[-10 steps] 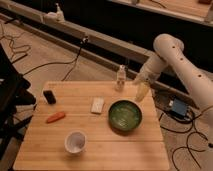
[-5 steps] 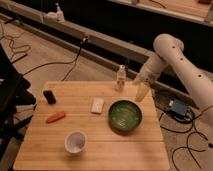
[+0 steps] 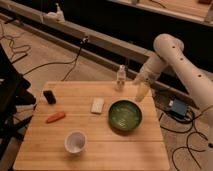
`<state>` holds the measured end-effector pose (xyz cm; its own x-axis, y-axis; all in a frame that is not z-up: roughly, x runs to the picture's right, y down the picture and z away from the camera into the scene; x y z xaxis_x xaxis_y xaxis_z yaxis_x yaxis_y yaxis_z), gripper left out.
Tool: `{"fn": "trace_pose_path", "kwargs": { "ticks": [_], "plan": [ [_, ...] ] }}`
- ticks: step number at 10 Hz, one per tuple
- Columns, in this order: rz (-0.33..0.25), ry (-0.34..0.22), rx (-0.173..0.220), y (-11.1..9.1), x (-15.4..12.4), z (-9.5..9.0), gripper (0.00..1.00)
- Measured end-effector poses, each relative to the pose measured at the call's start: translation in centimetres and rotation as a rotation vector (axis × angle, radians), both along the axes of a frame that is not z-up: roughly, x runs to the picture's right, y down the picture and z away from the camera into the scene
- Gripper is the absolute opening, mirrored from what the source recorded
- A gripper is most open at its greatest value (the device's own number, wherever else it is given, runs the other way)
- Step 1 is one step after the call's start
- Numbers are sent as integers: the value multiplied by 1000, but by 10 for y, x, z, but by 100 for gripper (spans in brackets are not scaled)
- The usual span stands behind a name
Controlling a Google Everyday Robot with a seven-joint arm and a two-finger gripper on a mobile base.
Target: Knock the eraser over
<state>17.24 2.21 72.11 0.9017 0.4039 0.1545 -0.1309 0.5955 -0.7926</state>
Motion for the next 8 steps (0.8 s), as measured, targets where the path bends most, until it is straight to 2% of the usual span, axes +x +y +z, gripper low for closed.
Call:
{"fn": "trace_pose_path", "kwargs": {
  "ticks": [6, 7, 8],
  "plan": [
    [0, 1, 1, 0, 0, 0, 9],
    [10, -7, -3, -2, -3, 0, 1],
    [30, -23, -21, -1, -8, 0, 0]
  ]
}}
